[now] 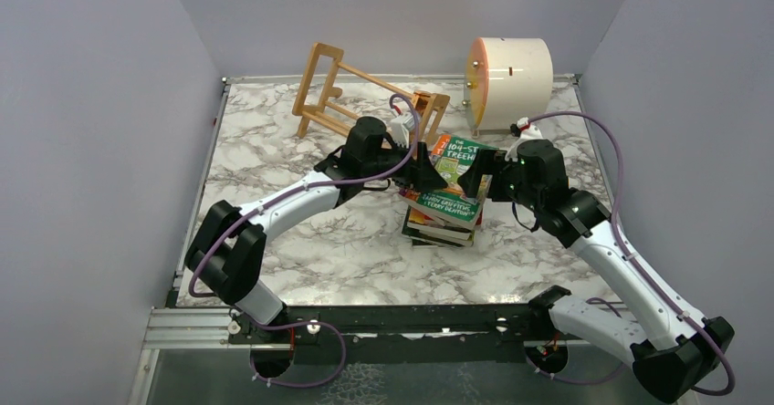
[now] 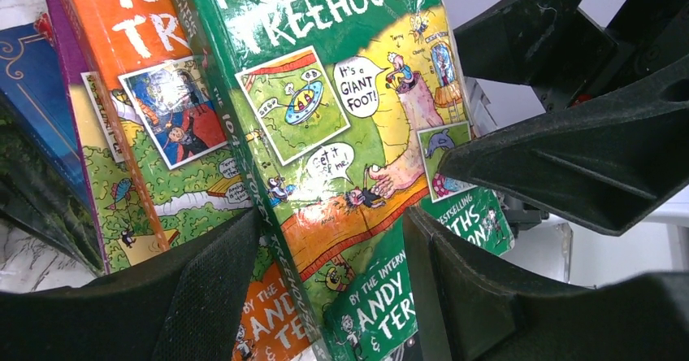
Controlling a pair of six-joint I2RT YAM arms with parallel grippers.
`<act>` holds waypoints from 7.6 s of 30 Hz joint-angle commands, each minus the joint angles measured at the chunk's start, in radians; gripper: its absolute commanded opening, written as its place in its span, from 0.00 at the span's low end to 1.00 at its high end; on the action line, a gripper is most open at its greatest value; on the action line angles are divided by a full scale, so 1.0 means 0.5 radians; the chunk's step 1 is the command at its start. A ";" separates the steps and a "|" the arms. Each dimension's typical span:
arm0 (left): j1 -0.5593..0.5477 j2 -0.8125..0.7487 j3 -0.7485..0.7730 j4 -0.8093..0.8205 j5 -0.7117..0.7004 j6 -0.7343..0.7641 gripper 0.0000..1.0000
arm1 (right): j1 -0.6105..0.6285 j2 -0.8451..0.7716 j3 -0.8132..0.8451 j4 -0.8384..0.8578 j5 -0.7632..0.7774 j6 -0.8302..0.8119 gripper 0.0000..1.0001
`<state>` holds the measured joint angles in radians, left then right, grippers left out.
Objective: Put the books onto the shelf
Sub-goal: Adjust the book at the center of the board, then pick up the book from the center of the board.
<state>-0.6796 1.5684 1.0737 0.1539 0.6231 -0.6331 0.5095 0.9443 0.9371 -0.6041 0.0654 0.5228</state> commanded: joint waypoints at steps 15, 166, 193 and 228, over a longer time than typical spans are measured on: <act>-0.055 -0.249 0.073 -0.658 -0.809 0.161 0.60 | 0.036 0.016 -0.017 0.019 -0.066 0.068 0.94; 0.018 -0.217 -0.168 0.018 -0.846 -0.369 0.60 | 0.034 -0.040 0.185 -0.236 -0.061 0.122 0.90; -0.005 -0.050 -0.115 0.185 -0.508 -0.465 0.60 | 0.036 0.025 0.092 0.015 -0.362 -0.012 0.89; -0.031 -0.017 -0.034 0.395 -0.343 -0.536 0.60 | 0.036 0.027 -0.155 0.370 -0.604 -0.055 0.89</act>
<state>-0.6773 1.5749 1.0077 0.2546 0.3836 -0.8742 0.5224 0.9466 0.8883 -0.4934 -0.1825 0.4923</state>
